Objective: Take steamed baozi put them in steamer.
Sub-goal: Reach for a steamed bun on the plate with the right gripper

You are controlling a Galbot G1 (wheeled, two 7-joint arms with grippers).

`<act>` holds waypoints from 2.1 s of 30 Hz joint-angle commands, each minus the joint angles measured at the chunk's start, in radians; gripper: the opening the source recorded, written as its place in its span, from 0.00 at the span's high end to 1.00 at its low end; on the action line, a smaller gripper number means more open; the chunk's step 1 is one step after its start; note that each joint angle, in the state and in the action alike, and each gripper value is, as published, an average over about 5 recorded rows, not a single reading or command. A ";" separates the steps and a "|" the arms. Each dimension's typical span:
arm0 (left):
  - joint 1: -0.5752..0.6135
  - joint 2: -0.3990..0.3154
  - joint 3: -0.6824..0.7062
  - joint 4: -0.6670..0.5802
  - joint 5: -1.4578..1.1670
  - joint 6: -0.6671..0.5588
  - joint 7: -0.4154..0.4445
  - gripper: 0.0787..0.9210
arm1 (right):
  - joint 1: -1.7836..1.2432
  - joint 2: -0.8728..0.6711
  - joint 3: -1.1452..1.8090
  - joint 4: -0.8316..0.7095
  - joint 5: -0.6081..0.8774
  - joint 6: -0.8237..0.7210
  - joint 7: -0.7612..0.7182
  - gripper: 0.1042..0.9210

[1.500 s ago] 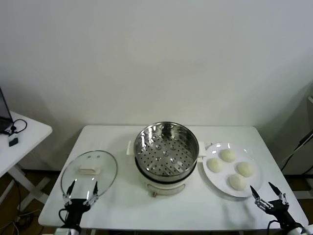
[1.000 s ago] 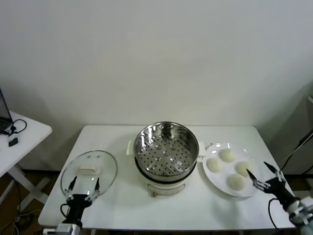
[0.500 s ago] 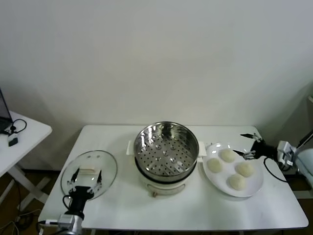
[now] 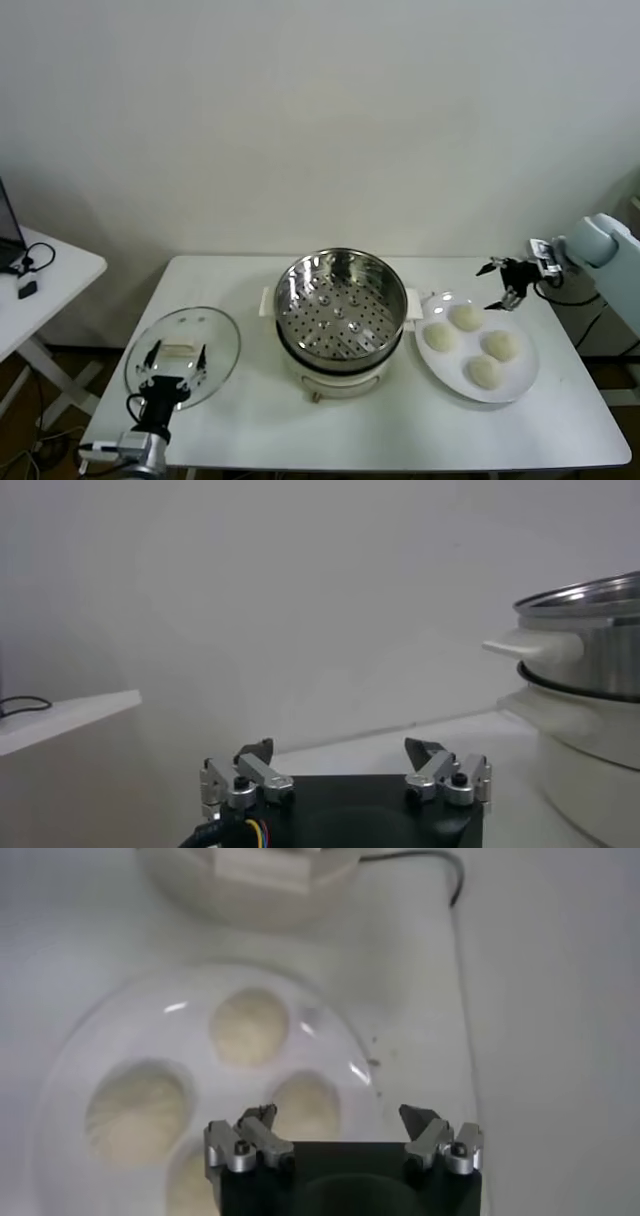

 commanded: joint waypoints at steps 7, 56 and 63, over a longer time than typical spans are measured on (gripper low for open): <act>-0.010 0.011 -0.002 0.001 -0.003 0.013 -0.001 0.12 | 0.025 0.127 -0.108 -0.124 -0.136 0.017 -0.014 0.12; 0.011 0.006 -0.028 0.019 -0.022 -0.001 -0.005 0.12 | -0.097 0.242 0.026 -0.253 -0.261 0.035 0.073 0.19; 0.014 0.003 -0.029 0.015 -0.022 -0.001 -0.004 0.12 | -0.099 0.250 0.035 -0.261 -0.264 0.038 0.073 0.26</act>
